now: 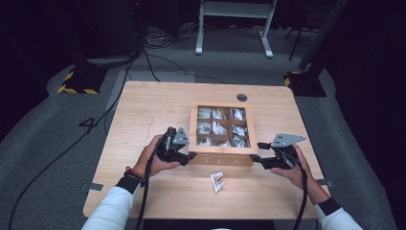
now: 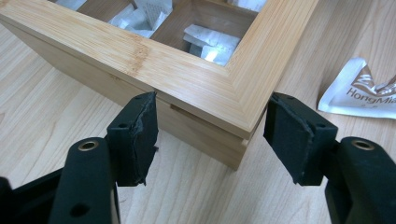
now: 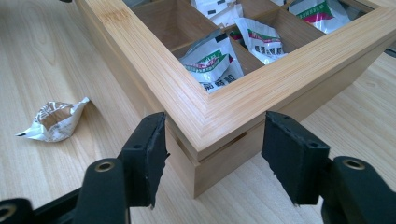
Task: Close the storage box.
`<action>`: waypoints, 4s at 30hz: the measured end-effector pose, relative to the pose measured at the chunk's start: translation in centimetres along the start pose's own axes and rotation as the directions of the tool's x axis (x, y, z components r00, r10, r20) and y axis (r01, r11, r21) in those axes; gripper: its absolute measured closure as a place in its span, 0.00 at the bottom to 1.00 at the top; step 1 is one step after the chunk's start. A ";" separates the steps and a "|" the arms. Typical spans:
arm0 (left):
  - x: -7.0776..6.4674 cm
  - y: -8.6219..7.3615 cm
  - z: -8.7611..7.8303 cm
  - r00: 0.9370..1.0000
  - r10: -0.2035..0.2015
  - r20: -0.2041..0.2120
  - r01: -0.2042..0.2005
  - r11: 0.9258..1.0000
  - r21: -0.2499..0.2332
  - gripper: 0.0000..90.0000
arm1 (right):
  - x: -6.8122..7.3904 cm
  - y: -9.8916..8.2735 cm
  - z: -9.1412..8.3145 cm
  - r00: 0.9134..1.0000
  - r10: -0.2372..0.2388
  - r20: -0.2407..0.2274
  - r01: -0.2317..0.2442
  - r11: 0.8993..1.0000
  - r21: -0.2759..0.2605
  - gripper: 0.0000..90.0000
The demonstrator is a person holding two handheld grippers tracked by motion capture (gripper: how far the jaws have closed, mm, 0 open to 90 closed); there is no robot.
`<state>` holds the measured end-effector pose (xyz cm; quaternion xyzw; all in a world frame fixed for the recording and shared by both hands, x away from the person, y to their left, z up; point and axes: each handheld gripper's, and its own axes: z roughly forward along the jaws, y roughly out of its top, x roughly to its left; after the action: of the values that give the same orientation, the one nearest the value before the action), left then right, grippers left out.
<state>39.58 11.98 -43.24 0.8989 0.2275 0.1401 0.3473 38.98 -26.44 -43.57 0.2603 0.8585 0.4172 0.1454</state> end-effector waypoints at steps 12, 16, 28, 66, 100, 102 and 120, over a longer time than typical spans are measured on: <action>-0.3 -0.2 -1.0 0.999 -0.038 -0.009 0.037 0.997 -0.063 0.42 | 0.0 -0.1 -0.4 1.000 -0.011 -0.003 0.011 1.000 -0.020 0.52; -0.2 0.3 -1.6 0.999 -0.036 -0.023 0.034 0.995 -0.089 0.42 | 0.0 0.3 -0.6 1.000 -0.015 0.000 0.015 0.999 -0.031 0.53; 0.2 1.8 -1.8 0.997 -0.028 -0.070 0.022 0.996 -0.086 0.39 | -0.4 2.1 -0.9 0.999 -0.043 0.008 0.043 0.999 -0.030 0.47; -2.0 -7.4 -5.6 0.957 0.009 -0.289 0.028 0.992 0.125 0.19 | -3.1 -5.7 -5.9 0.973 -0.032 0.230 0.001 0.991 0.131 0.28; 0.2 -18.7 -7.8 0.911 -0.361 -0.201 0.365 0.931 -0.021 0.17 | -2.7 -15.4 -8.7 0.936 0.236 0.260 -0.257 0.965 0.046 0.25; 0.2 -18.7 -7.8 0.910 -0.360 -0.203 0.364 0.931 -0.020 0.17 | -2.7 -15.4 -8.7 0.936 0.237 0.261 -0.257 0.965 0.047 0.25; 0.2 -18.7 -7.8 0.911 -0.359 -0.204 0.363 0.932 -0.020 0.17 | -2.8 -15.4 -8.6 0.926 0.252 0.282 -0.274 0.961 0.042 0.25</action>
<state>30.67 28.73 -50.47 0.8255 0.4252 0.1626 0.3337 32.26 -41.50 -50.38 0.4337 0.8037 0.3579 0.1946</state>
